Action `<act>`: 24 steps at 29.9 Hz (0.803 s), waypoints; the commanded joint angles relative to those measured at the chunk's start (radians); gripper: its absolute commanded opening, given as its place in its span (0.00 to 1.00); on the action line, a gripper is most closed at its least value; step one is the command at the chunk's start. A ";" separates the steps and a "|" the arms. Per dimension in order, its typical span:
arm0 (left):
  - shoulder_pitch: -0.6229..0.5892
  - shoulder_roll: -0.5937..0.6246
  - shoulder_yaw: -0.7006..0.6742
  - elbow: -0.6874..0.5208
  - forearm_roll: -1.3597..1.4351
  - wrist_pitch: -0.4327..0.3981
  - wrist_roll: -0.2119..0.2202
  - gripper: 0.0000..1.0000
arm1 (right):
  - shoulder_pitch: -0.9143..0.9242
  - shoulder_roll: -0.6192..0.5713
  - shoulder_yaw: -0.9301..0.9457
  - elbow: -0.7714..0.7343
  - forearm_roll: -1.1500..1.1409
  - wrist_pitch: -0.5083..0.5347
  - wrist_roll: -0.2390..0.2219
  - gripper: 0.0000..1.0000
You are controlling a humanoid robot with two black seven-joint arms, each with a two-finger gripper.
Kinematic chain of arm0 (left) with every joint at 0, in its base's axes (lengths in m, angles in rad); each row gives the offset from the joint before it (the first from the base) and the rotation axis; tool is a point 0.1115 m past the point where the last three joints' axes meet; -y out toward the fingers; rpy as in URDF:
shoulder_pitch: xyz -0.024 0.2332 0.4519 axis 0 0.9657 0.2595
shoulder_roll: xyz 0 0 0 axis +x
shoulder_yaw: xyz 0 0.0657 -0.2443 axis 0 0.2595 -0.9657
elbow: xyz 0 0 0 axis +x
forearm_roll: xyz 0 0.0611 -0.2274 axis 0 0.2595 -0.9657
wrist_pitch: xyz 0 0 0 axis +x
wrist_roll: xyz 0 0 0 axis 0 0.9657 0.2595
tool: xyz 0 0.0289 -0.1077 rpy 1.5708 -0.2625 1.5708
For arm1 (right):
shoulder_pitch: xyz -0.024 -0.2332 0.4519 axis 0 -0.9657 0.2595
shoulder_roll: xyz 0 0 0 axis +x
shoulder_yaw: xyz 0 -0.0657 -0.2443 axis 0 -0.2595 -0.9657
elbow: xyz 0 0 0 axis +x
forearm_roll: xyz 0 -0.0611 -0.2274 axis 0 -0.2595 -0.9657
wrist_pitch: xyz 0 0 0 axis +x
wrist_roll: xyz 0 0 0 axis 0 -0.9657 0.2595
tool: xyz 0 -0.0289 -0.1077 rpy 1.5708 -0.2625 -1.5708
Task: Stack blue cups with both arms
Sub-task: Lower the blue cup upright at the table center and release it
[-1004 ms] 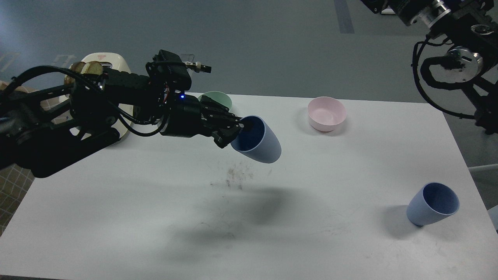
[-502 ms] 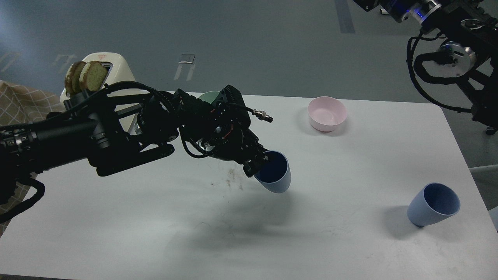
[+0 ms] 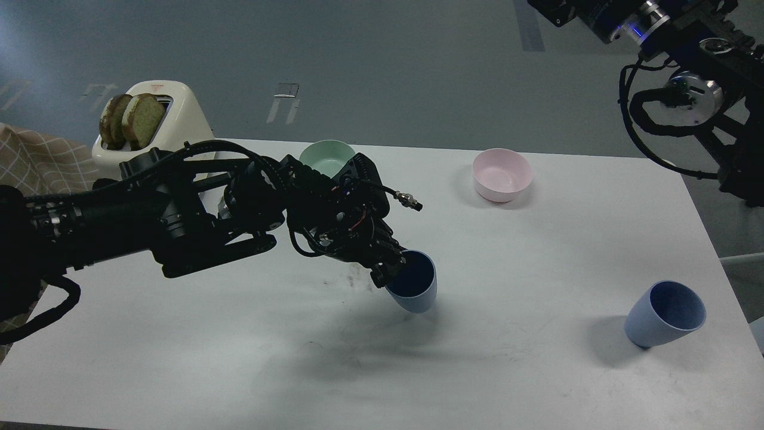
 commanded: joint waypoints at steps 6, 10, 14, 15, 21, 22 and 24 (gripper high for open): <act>-0.003 -0.001 -0.001 -0.001 -0.011 0.000 -0.005 0.27 | 0.000 0.000 0.000 0.001 0.002 0.000 0.000 1.00; -0.012 -0.002 -0.006 -0.003 -0.015 0.000 -0.008 0.41 | -0.001 -0.003 0.000 0.002 0.000 0.000 0.000 1.00; -0.041 0.010 -0.012 -0.009 -0.048 0.000 -0.009 0.75 | -0.001 -0.009 0.000 0.005 0.000 0.000 0.000 1.00; -0.049 0.015 -0.014 -0.012 -0.060 0.000 -0.008 0.79 | -0.001 -0.009 0.000 0.005 0.000 0.002 0.000 1.00; -0.164 0.125 -0.049 -0.038 -0.303 0.000 -0.008 0.96 | -0.006 -0.052 -0.021 0.016 0.000 0.006 0.000 1.00; -0.173 0.145 -0.087 -0.038 -0.400 0.000 -0.005 0.96 | -0.006 -0.071 -0.050 0.033 -0.003 0.006 0.000 1.00; -0.173 0.169 -0.147 -0.035 -0.513 0.000 0.003 0.96 | -0.006 -0.097 -0.079 0.060 -0.011 0.006 0.000 1.00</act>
